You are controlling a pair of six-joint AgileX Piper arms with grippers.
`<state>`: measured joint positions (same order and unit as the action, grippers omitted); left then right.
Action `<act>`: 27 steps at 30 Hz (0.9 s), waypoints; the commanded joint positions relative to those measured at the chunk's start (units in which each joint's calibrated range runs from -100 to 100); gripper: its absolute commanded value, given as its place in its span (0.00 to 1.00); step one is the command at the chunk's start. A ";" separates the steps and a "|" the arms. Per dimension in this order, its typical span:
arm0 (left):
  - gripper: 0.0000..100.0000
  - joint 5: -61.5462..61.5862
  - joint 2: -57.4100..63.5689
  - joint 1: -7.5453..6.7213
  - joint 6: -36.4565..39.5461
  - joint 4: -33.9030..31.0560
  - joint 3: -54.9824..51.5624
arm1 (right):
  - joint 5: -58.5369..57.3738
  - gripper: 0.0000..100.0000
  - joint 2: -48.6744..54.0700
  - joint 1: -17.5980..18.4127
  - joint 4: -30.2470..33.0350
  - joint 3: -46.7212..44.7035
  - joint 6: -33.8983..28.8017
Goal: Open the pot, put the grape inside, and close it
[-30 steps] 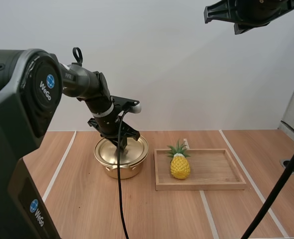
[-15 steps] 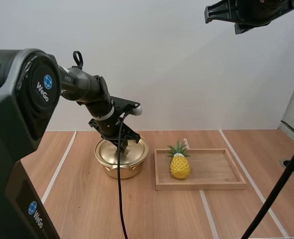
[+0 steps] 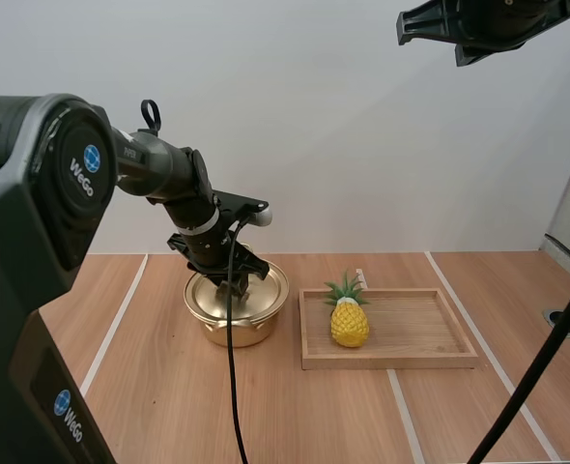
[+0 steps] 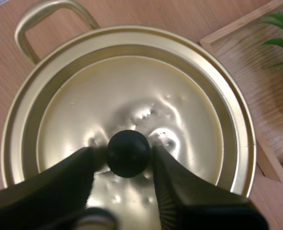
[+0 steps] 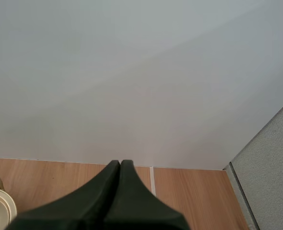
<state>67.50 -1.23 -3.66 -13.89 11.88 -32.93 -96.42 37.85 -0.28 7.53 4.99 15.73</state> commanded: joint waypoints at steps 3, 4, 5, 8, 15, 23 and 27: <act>1.00 7.77 -0.78 0.08 -0.69 -1.89 0.84 | 0.18 0.00 0.95 -0.21 0.05 0.28 0.21; 1.00 7.92 -0.46 0.08 -0.32 -1.89 1.39 | 0.18 0.00 0.95 -0.21 0.05 0.28 0.21; 1.00 7.92 -0.29 0.08 -0.01 -1.89 1.78 | 0.18 0.00 0.95 -0.21 0.05 0.28 0.21; 1.00 7.92 0.88 0.08 0.23 -1.21 3.24 | 0.18 0.00 0.95 -0.21 0.05 0.28 0.21; 1.00 7.92 5.01 0.08 1.39 -1.35 9.59 | 0.18 0.00 0.95 -0.21 0.05 0.28 0.21; 1.00 8.10 9.67 0.08 3.47 -2.10 19.42 | 0.18 0.00 0.95 -0.21 0.16 0.28 0.31; 1.00 7.92 11.69 0.08 5.83 -5.20 24.85 | 0.18 0.00 0.95 -0.21 0.16 0.28 0.31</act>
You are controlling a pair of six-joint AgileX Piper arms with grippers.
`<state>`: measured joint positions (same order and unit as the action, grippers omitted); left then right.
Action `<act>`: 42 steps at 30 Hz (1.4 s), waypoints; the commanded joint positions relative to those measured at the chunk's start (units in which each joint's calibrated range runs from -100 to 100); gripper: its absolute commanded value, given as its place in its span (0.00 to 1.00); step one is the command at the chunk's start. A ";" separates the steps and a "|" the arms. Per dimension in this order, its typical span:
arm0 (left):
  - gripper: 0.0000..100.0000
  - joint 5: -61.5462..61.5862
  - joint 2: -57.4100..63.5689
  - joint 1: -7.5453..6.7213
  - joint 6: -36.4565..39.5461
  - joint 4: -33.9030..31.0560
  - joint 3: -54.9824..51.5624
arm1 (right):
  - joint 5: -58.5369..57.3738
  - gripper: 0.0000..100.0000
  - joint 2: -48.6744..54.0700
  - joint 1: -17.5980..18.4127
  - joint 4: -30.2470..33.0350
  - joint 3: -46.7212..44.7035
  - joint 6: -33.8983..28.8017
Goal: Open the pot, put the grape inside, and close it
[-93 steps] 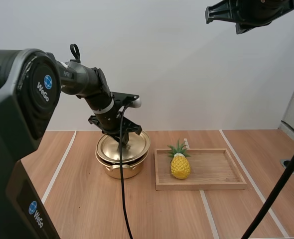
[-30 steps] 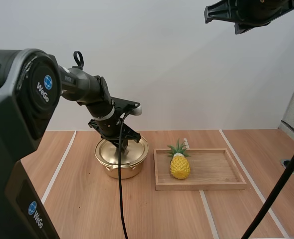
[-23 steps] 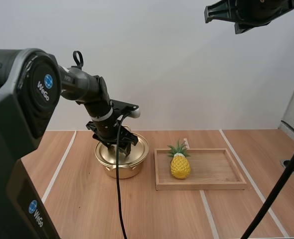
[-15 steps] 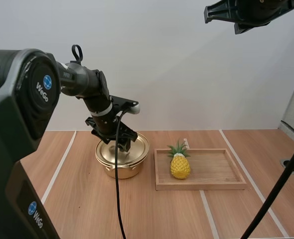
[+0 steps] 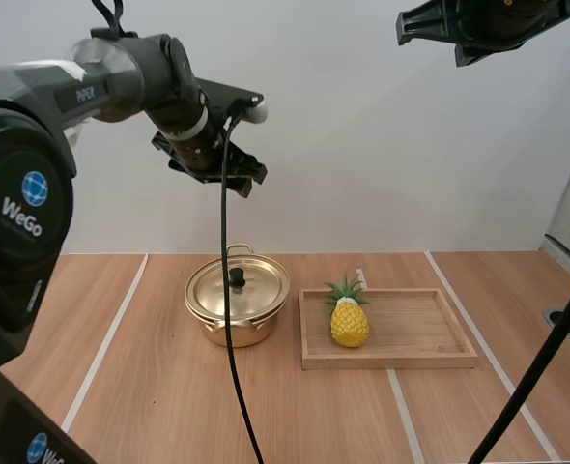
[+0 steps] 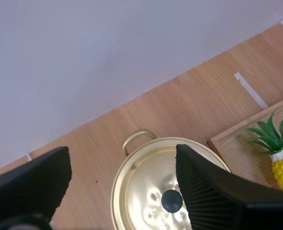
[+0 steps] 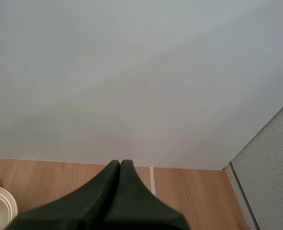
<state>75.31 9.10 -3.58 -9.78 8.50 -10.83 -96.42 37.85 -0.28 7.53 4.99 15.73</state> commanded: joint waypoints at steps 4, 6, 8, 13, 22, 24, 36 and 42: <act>1.00 0.11 3.01 0.09 3.04 -5.81 7.94 | 0.18 0.00 0.95 -0.21 0.16 0.28 0.31; 1.00 -0.07 3.61 0.17 3.71 -7.12 10.50 | 0.18 0.00 0.95 -0.21 0.27 0.28 0.31; 1.00 -1.31 4.96 0.17 6.68 -8.50 13.85 | 0.18 0.00 0.95 -0.21 0.27 0.28 0.31; 1.00 -3.76 7.56 0.17 10.51 -8.96 19.41 | 0.45 0.00 0.95 -0.21 1.07 0.28 0.31; 0.00 -4.54 14.05 0.17 11.66 -9.42 23.49 | 8.61 0.00 0.95 -0.21 0.60 0.28 -0.09; 0.00 -3.98 15.38 0.17 12.96 -9.54 23.49 | 9.45 0.00 0.95 -0.21 -0.77 0.28 -0.23; 0.00 -21.20 30.21 0.17 17.10 -12.71 18.95 | 31.20 0.00 5.17 -0.21 -3.40 0.28 -4.90; 0.00 -33.05 39.56 0.17 17.10 -15.41 10.50 | 35.89 0.00 10.97 -0.21 -6.66 0.28 -4.90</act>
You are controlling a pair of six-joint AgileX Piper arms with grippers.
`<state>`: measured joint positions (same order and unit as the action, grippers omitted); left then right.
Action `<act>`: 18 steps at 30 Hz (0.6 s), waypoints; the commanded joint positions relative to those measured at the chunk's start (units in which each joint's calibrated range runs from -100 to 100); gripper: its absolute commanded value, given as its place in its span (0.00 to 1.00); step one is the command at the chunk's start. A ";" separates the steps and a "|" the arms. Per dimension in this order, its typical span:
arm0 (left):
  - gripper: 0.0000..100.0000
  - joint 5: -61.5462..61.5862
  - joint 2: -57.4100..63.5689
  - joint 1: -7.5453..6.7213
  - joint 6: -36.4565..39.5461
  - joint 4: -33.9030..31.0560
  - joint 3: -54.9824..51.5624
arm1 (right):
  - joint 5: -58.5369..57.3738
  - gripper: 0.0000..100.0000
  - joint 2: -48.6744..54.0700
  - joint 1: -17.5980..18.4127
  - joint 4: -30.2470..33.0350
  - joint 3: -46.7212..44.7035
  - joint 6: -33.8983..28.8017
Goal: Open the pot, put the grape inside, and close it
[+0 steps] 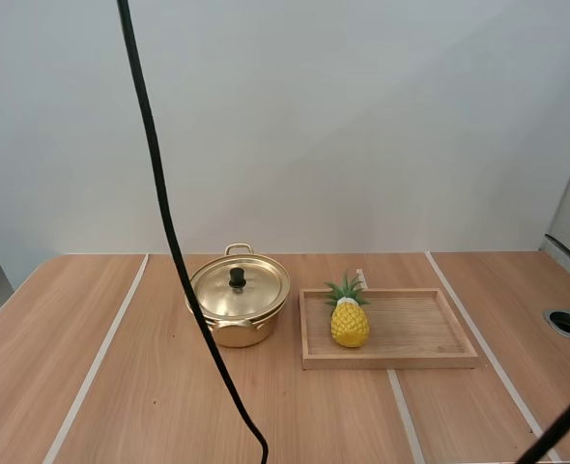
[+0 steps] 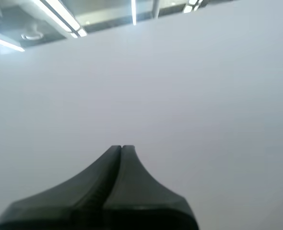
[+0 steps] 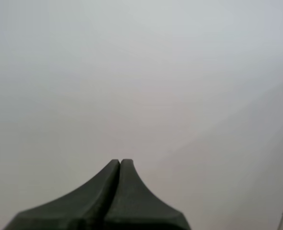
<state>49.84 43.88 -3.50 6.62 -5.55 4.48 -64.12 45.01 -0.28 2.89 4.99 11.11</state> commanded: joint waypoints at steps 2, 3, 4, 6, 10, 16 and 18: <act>0.00 -11.19 7.77 0.09 1.32 -1.47 -8.18 | 3.59 0.00 5.48 -0.21 -2.89 0.28 -0.29; 0.00 -12.70 9.47 0.09 1.93 -1.61 -10.12 | 3.59 0.00 6.39 -0.21 -3.20 0.28 -0.29; 0.00 -14.31 11.22 0.09 2.34 -1.61 -11.98 | 3.59 0.00 7.26 -0.21 -3.20 0.28 -0.29; 0.00 -16.97 14.40 0.09 3.17 -1.61 -15.23 | 3.38 0.00 9.05 -0.21 -2.89 0.28 -0.29; 0.00 -20.15 21.08 0.09 3.99 -1.91 -20.95 | 2.69 0.00 13.08 -0.21 -2.89 -1.21 -0.29; 0.00 -24.37 30.75 0.09 4.07 -1.91 -25.79 | 4.97 0.00 23.30 -0.21 -2.89 -10.69 -0.29; 0.00 -24.70 33.60 0.09 4.11 -1.91 -26.61 | 7.46 0.00 27.43 -0.21 -2.89 -14.60 -0.29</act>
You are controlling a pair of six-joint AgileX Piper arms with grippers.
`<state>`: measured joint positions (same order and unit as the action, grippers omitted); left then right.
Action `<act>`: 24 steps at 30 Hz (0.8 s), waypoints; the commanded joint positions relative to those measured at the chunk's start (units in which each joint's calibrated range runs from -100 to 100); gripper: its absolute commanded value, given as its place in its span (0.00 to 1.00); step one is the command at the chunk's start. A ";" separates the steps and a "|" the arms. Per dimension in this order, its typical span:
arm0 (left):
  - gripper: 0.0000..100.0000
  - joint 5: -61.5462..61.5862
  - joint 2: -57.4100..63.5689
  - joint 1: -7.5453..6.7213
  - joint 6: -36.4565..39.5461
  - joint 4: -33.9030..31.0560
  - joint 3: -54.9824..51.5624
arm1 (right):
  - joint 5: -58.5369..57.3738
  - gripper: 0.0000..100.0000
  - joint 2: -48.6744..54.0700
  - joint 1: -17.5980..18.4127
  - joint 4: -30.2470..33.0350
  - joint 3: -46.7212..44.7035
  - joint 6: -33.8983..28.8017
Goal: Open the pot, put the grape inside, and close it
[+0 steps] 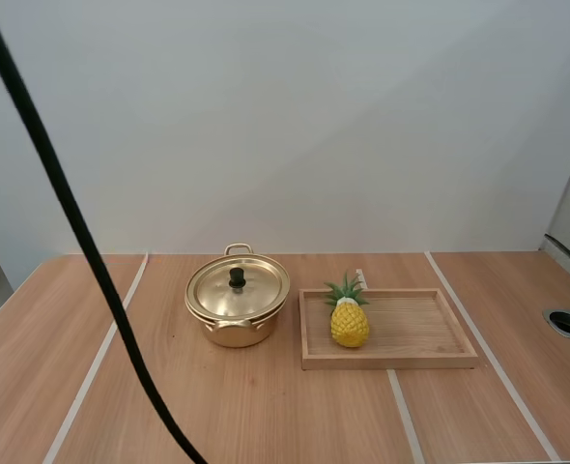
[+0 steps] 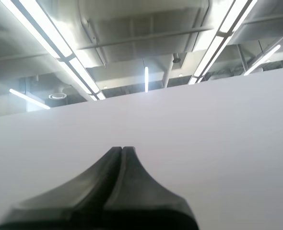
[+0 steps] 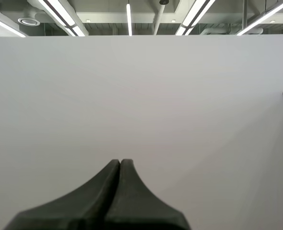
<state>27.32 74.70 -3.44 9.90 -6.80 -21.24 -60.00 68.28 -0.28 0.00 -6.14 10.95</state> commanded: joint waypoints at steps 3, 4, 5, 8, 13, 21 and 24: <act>0.00 -2.02 6.18 0.03 1.04 -0.66 -1.60 | 6.18 0.00 9.83 -0.21 0.00 -7.94 -0.13; 0.00 -2.02 7.27 0.03 1.20 -0.66 -1.90 | 6.54 0.00 11.72 -0.21 0.00 -9.15 -0.13; 0.00 -2.02 8.10 0.03 1.32 -0.66 -2.17 | 6.60 0.00 13.14 -0.21 0.00 -9.97 -0.13; 0.00 -2.02 10.86 0.03 1.59 -0.66 -2.63 | 7.57 0.00 17.93 -0.21 0.00 -12.41 0.77; 0.00 -1.15 14.80 0.03 1.69 -0.66 -2.63 | 7.52 0.00 22.67 -0.21 0.00 -13.07 1.22; 0.00 0.05 23.51 0.18 1.59 -0.79 -8.99 | 2.46 0.00 27.00 -0.21 -2.56 -13.07 1.32; 0.00 0.10 25.30 1.11 1.59 -1.63 -11.45 | 2.27 0.00 28.33 -0.21 -2.68 -13.20 1.32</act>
<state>26.70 97.43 -3.37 10.83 -6.90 -29.43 -56.90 94.31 -0.28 -1.78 -19.03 11.79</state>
